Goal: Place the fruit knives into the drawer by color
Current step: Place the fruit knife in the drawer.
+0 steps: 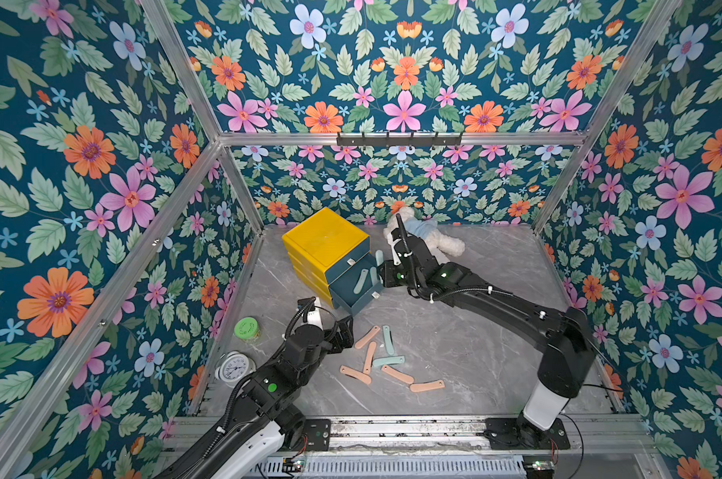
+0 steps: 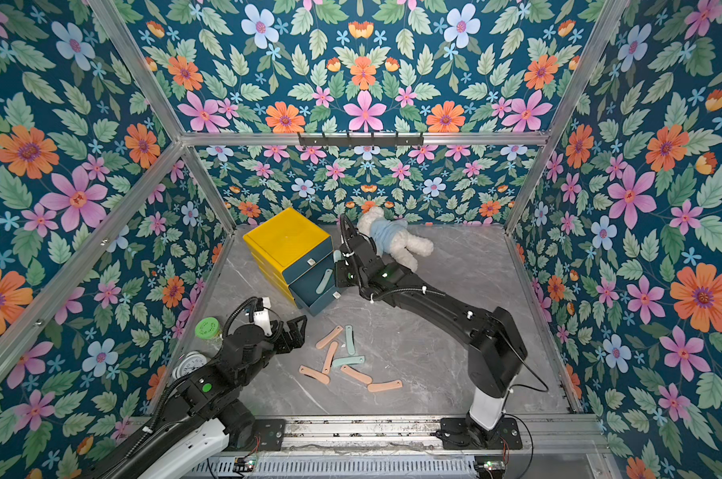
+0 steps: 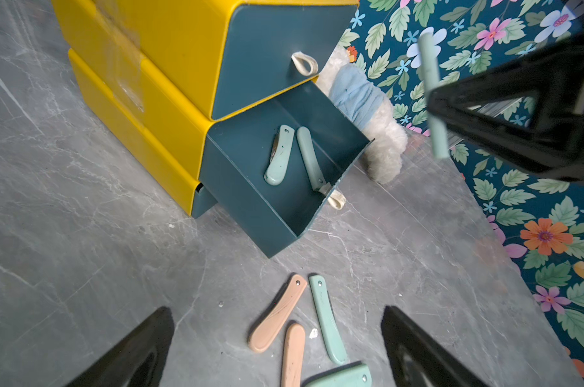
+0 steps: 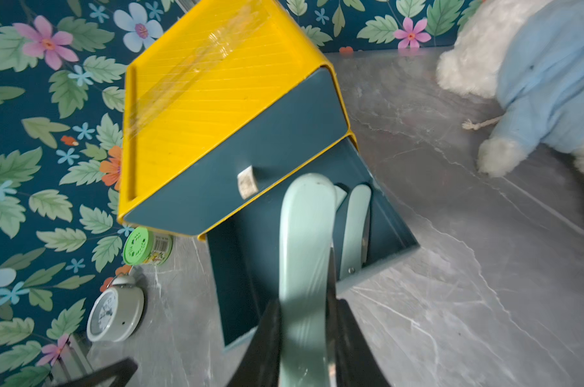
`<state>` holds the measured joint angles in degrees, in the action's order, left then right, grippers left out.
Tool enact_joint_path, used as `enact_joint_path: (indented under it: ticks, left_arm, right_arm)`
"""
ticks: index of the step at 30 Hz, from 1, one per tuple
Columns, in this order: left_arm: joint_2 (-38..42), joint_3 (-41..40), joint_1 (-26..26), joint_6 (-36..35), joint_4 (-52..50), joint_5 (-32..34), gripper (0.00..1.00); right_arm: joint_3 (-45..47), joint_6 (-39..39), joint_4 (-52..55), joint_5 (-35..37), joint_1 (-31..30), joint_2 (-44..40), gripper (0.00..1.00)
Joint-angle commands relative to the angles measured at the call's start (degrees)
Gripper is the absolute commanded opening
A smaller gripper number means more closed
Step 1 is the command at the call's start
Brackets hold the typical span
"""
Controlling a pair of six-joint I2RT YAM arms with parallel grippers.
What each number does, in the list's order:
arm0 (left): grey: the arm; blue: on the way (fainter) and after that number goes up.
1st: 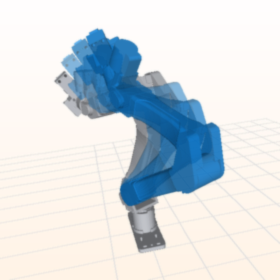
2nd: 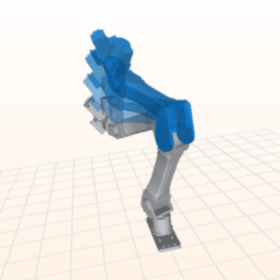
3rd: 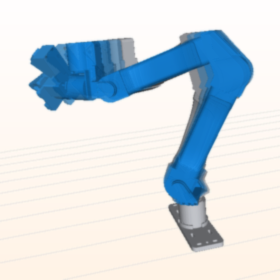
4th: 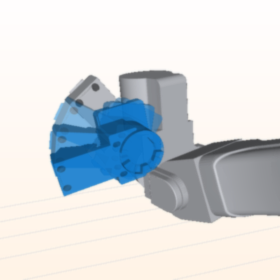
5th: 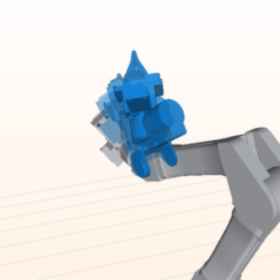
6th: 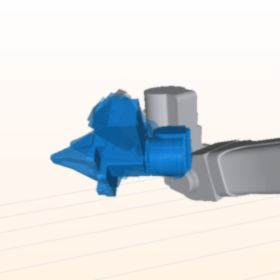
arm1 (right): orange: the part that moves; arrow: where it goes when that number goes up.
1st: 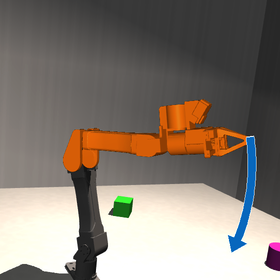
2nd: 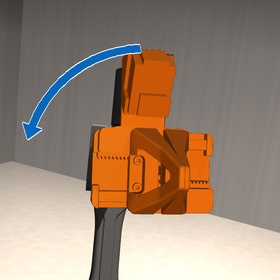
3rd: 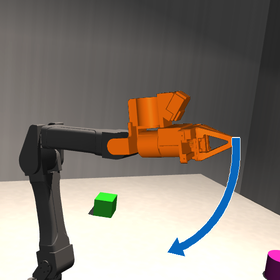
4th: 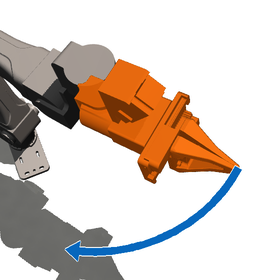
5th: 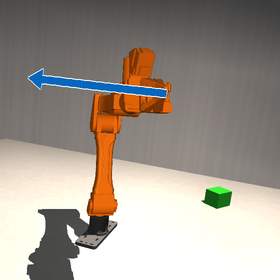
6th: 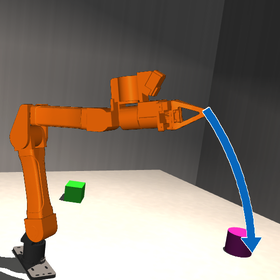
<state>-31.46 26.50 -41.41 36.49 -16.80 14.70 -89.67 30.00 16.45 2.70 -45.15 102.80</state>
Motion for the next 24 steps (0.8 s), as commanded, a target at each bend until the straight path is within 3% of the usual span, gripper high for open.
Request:
enact_joint_path:
  ticks: [1,5,9,11,17,24]
  left_arm:
    - [-0.36,0.85,0.00,0.86,0.32,-0.59,0.99]
    - [-1.06,1.60,-0.02,0.87,-0.08,-1.06,0.99]
    - [-1.06,1.55,-0.02,0.99,0.47,-1.42,0.99]
    - [-1.06,1.57,-0.01,1.04,0.62,-1.52,0.99]
    - [-1.23,1.96,-0.05,1.19,1.26,-2.79,0.99]
    - [-4.55,4.81,-0.07,-1.06,1.48,-4.67,0.99]
  right_arm:
    - [-4.45,2.12,-1.12,-3.93,0.68,4.15,0.22]
    - [-6.88,3.35,-0.89,-4.79,1.31,8.02,0.28]
    - [-9.13,5.13,-0.53,-6.41,2.46,9.82,0.44]
    - [-8.89,5.39,-1.72,-7.27,2.69,9.17,0.48]
    - [-3.56,4.25,-6.28,-8.27,2.69,2.65,0.55]
    - [12.33,6.43,-13.58,-10.39,2.69,-10.46,0.57]
